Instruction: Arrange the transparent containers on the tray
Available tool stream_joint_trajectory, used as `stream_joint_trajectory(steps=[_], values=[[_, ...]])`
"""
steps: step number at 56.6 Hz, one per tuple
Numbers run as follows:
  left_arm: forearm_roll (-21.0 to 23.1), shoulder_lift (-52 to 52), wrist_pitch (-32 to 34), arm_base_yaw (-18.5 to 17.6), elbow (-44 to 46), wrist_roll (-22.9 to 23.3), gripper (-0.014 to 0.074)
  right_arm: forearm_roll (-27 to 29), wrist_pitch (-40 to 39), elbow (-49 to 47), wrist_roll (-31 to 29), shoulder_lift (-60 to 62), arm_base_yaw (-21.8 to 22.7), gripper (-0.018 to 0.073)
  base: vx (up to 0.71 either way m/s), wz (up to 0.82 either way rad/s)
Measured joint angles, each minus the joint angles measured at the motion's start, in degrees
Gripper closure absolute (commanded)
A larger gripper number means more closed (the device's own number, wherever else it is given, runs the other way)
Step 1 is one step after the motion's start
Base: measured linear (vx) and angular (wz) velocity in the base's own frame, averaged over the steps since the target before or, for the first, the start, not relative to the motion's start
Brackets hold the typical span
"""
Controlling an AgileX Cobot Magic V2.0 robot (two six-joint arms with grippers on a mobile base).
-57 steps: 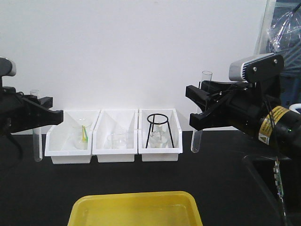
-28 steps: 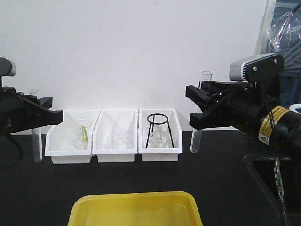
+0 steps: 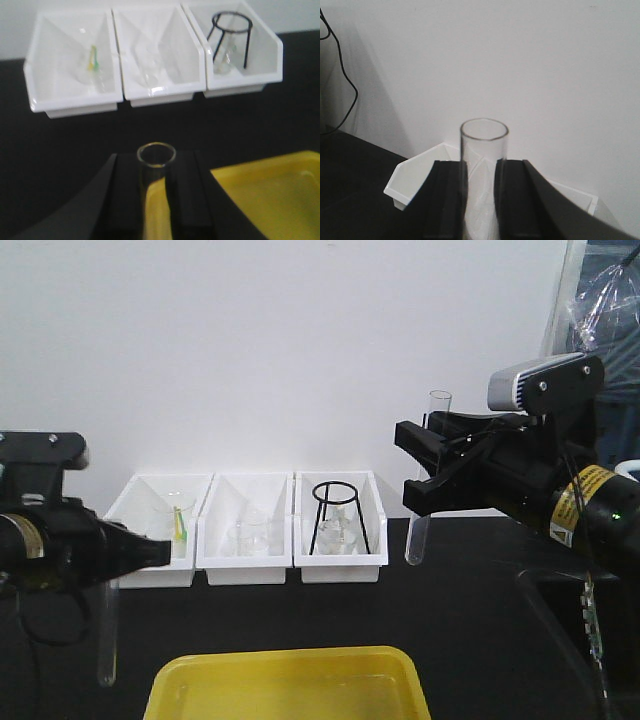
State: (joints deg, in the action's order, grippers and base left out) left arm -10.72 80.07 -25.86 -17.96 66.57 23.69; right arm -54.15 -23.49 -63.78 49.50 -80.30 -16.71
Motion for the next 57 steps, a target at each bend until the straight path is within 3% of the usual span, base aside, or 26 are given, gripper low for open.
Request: stream_joint_trajectory(steps=[8, 16, 32, 49, 57], values=[[13.9, 4.7, -3.1, 0.0, 0.0, -9.2, 0.0603, 0.0, 0.0, 0.0, 0.0, 0.0, 0.0, 0.0572, 0.00, 0.00], [20.7, 9.4, -6.8, 0.0, 1.9, -12.6, 0.0603, 0.0, 0.2, 0.0, 0.0, 0.0, 0.0, 0.0572, 0.00, 0.00], [22.2, 20.3, -17.2, 0.0, 14.8, -13.1, 0.0603, 0.0, 1.7, 0.0, 0.1, 0.0, 0.0, 0.0572, 0.00, 0.00], [22.2, 31.8, -22.7, 0.0, 17.8, -5.5, 0.0600, 0.0, 3.4, 0.0, 0.2, 0.0, 0.0, 0.0572, 0.00, 0.00], [22.2, 34.6, -23.2, 0.0, 17.8, -4.5, 0.0594, 0.0, 4.1, 0.0, 0.2, 0.0, 0.0, 0.0572, 0.00, 0.00]])
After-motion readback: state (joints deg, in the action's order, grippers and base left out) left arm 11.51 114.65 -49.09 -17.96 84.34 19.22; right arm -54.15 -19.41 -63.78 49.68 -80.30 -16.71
